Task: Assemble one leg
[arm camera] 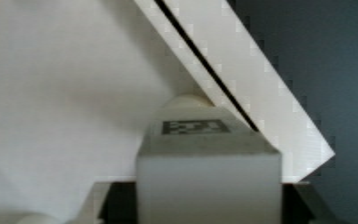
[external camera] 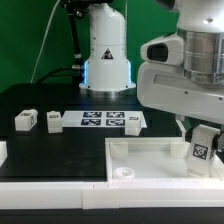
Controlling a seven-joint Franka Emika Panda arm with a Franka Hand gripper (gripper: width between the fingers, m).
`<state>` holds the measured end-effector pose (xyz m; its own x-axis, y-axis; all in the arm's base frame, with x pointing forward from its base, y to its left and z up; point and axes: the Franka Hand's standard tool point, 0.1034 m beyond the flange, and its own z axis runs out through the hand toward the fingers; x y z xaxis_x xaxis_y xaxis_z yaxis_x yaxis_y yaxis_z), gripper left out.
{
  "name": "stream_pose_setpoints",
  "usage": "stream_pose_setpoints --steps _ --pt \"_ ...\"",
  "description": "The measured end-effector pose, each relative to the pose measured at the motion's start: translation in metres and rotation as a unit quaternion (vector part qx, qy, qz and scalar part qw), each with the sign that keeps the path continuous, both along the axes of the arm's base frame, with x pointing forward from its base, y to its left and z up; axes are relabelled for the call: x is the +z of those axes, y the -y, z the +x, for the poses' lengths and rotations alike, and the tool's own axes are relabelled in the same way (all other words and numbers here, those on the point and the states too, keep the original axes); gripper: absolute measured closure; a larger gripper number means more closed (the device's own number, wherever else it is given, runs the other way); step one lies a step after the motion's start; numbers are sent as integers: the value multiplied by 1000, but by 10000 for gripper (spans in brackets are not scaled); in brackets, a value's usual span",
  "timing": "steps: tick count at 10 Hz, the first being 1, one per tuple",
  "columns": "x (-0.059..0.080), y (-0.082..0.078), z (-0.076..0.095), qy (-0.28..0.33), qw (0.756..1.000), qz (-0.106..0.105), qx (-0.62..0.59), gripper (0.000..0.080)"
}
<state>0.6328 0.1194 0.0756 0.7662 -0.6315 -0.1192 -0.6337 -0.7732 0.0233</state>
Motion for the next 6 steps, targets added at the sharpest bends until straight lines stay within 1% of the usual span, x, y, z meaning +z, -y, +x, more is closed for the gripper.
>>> stream_pose_setpoints --steps 1,2,3,5,6 --pt "0 -2 0 -5 996 -9 -86 506" --pt "0 -3 0 -7 992 -13 -128 506" --pt "0 -3 0 -8 989 -14 -146 502" --pt "0 -4 0 -7 994 -8 -112 502" --pt "0 -5 -1 -3 998 -6 -56 275"
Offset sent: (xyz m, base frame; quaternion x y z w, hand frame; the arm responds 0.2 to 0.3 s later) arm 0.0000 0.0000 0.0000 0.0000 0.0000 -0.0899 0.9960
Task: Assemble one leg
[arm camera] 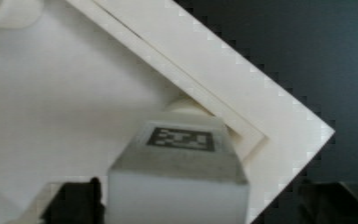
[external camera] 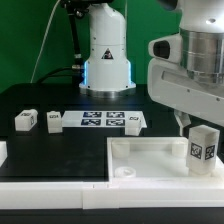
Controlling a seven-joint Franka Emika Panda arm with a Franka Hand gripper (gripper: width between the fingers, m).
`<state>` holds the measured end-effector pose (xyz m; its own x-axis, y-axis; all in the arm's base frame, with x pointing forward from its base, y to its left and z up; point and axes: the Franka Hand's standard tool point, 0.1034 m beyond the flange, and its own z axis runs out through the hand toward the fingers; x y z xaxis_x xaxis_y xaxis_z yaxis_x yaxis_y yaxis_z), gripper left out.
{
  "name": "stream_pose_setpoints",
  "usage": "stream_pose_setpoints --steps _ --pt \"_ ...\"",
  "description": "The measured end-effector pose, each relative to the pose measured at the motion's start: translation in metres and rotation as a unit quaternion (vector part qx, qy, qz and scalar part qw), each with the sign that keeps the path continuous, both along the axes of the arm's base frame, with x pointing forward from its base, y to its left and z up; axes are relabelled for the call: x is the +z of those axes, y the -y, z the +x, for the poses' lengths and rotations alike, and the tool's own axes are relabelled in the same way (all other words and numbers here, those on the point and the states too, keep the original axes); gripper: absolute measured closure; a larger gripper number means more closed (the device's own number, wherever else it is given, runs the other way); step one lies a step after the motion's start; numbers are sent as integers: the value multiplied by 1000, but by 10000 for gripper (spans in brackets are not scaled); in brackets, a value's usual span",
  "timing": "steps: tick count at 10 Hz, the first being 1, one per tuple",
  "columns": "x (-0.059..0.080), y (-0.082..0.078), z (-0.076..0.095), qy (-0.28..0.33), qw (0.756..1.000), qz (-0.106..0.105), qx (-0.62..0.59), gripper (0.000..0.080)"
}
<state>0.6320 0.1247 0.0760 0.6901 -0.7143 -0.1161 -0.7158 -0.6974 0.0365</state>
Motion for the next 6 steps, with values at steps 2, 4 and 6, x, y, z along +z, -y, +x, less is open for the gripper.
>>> stream_pose_setpoints --steps 2,4,6 --pt "1 -7 -1 9 989 14 150 169" --pt "1 -7 -1 17 950 27 310 151" --pt "1 -6 -1 22 907 37 419 150"
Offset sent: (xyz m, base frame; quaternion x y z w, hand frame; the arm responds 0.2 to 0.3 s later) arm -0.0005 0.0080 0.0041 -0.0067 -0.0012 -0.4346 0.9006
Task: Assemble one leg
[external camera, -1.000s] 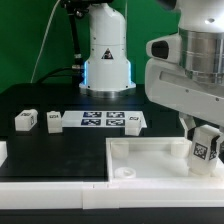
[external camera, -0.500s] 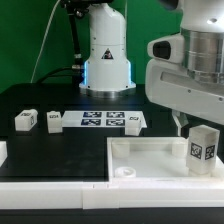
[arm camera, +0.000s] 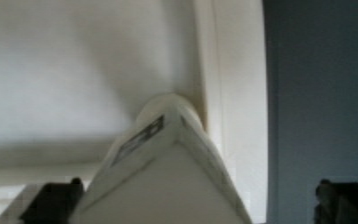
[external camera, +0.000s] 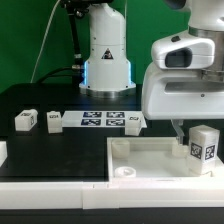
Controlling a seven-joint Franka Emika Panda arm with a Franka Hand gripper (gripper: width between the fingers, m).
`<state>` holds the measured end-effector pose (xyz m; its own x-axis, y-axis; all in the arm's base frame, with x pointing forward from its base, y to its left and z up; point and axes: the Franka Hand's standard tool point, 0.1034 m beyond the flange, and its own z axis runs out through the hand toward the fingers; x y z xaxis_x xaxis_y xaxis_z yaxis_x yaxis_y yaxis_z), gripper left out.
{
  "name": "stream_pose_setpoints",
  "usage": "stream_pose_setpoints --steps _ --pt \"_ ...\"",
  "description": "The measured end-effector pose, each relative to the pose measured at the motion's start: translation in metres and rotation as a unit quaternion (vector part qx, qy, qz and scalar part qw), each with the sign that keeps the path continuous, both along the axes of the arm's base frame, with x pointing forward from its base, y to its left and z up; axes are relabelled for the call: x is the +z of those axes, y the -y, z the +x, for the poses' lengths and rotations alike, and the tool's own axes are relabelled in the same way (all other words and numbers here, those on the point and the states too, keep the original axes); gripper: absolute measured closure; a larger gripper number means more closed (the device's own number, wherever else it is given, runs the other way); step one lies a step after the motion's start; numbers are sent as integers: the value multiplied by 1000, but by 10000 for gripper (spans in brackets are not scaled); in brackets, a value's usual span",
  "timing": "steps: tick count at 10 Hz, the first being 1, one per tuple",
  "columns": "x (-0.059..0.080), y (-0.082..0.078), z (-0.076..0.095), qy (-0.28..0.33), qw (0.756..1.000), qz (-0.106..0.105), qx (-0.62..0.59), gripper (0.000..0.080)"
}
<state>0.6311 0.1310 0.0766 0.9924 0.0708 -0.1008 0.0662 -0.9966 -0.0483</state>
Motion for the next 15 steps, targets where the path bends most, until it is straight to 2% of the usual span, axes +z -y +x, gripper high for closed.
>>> stream_pose_setpoints --steps 3,6,7,8,9,11,13,15 --pt "-1 2 1 9 989 15 150 150" --pt "-1 3 1 10 984 19 178 176" --pt "-1 3 1 9 986 17 164 357" --pt "-1 3 1 10 986 17 165 357" --pt "-1 6 1 9 989 16 149 506" --pt "-1 10 3 2 1000 10 -28 506" --pt "-2 16 4 -5 987 2 -158 506" --pt "-3 15 4 -14 958 -9 -285 506"
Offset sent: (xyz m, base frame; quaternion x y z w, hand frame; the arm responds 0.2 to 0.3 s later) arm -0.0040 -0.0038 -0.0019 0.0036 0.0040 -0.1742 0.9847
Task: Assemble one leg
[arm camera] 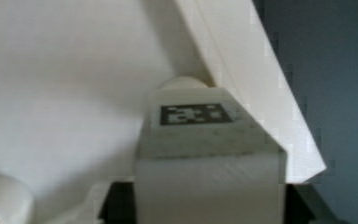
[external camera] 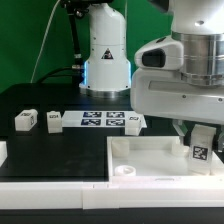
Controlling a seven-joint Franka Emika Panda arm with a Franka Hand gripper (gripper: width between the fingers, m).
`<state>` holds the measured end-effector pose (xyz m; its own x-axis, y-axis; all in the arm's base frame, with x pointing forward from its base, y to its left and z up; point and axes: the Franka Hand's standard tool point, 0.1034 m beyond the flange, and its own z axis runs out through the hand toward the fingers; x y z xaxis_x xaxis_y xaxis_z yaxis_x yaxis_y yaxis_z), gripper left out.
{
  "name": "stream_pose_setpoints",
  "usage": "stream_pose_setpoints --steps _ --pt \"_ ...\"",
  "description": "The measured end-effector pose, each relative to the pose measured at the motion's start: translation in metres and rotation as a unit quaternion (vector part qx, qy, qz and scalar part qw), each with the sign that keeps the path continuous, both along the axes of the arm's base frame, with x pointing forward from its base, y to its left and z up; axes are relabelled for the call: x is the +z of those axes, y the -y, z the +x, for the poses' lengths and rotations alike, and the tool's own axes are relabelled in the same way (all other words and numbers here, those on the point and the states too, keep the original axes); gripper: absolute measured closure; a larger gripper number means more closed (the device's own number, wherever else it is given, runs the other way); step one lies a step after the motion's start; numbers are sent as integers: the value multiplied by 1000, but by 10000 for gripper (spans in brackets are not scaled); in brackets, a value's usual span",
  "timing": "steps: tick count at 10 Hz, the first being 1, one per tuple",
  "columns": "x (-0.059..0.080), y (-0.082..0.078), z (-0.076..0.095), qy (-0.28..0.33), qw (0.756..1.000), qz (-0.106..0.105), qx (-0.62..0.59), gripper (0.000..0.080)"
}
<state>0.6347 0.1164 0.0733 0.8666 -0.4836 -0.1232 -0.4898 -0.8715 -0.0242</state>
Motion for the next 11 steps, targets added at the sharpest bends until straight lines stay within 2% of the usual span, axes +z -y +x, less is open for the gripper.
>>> stream_pose_setpoints --steps 3,4,5,7,9,11 --pt "-1 0 -1 -13 991 -18 -133 506" --pt "-1 0 -1 -15 986 -21 -166 424" --pt "-1 0 -1 -13 989 -19 -147 424" --pt "-1 -6 -2 -10 995 -15 -102 180" --pt "-1 -7 -1 4 1000 -5 27 157" --pt "-1 -12 -1 31 977 3 210 151"
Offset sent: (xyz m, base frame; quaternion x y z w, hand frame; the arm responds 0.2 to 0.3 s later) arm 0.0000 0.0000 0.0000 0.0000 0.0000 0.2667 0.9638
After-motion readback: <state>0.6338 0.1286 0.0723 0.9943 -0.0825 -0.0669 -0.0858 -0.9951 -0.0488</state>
